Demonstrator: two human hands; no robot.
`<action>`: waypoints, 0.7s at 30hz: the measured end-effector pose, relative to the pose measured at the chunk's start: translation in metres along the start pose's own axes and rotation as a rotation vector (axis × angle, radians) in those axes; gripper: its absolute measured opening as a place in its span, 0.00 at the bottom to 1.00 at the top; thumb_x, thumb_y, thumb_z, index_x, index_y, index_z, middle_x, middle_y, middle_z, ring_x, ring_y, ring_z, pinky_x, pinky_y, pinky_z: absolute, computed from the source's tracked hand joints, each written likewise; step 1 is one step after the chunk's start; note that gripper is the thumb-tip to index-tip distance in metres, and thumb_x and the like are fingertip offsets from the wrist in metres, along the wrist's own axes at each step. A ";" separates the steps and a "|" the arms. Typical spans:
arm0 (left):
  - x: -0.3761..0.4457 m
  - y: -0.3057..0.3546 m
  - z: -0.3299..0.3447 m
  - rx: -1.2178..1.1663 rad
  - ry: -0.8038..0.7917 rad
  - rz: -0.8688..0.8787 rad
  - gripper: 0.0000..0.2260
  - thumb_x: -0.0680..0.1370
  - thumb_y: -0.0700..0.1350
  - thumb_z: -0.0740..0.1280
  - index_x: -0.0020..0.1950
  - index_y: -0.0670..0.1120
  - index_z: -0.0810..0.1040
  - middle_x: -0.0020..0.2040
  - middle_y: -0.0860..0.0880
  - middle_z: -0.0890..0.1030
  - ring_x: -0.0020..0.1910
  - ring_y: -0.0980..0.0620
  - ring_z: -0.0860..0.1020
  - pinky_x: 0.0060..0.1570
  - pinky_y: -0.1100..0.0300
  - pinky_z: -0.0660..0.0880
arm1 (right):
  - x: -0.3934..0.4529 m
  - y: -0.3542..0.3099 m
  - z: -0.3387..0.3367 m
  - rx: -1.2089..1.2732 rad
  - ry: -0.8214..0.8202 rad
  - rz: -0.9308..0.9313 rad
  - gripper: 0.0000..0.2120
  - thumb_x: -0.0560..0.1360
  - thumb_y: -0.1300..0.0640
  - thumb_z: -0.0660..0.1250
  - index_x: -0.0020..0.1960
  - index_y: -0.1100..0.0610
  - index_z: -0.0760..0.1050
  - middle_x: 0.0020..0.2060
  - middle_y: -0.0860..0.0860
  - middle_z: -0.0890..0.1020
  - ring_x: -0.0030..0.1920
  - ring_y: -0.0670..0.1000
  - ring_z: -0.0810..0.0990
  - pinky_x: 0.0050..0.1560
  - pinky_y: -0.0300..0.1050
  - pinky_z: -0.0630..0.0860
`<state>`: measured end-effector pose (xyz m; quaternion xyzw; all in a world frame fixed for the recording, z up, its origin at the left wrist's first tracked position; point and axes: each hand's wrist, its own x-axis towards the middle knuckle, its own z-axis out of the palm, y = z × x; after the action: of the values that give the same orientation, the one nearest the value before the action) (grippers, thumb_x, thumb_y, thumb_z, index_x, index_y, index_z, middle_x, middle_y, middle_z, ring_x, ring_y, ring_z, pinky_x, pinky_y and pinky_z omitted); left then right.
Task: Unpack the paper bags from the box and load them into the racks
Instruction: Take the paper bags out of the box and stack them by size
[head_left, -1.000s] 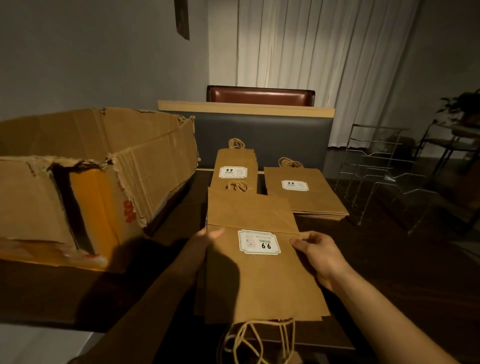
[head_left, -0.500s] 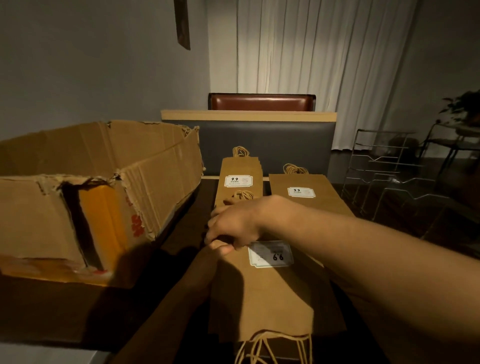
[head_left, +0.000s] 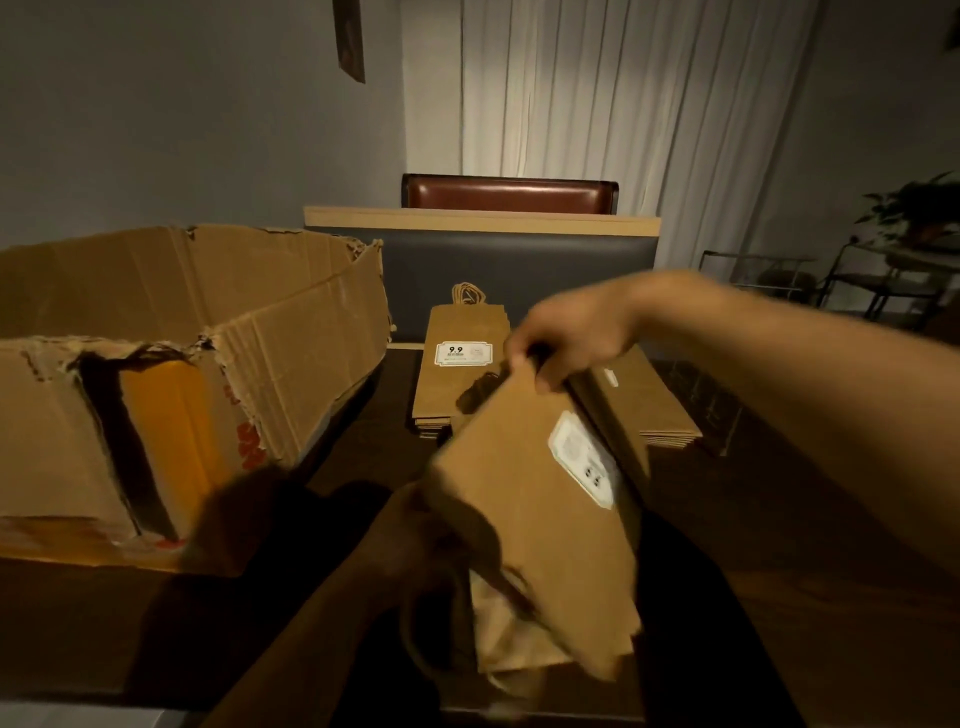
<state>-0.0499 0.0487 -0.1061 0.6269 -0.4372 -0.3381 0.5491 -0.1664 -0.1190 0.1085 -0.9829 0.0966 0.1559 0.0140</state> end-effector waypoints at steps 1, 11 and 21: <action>-0.001 -0.003 -0.001 0.009 -0.022 0.038 0.09 0.75 0.37 0.67 0.36 0.45 0.82 0.36 0.50 0.86 0.37 0.61 0.83 0.45 0.60 0.78 | -0.015 0.010 -0.010 0.076 0.038 0.033 0.03 0.79 0.57 0.67 0.52 0.55 0.76 0.44 0.50 0.80 0.47 0.47 0.79 0.50 0.43 0.73; 0.009 -0.017 0.001 -0.104 0.046 -0.042 0.21 0.77 0.32 0.67 0.61 0.56 0.79 0.58 0.59 0.79 0.56 0.74 0.73 0.45 0.76 0.74 | -0.038 0.126 0.023 1.028 0.701 0.665 0.08 0.80 0.56 0.66 0.58 0.57 0.75 0.50 0.57 0.80 0.49 0.56 0.80 0.49 0.51 0.79; 0.012 -0.019 0.002 -0.136 0.109 -0.046 0.18 0.76 0.25 0.63 0.57 0.45 0.80 0.34 0.50 0.81 0.37 0.56 0.81 0.37 0.67 0.75 | 0.033 0.198 0.075 0.954 0.934 1.066 0.07 0.80 0.60 0.63 0.57 0.60 0.75 0.52 0.59 0.79 0.51 0.59 0.80 0.52 0.53 0.78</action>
<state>-0.0432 0.0370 -0.1243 0.6156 -0.3680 -0.3450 0.6055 -0.1974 -0.3148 0.0274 -0.6585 0.5973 -0.3371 0.3100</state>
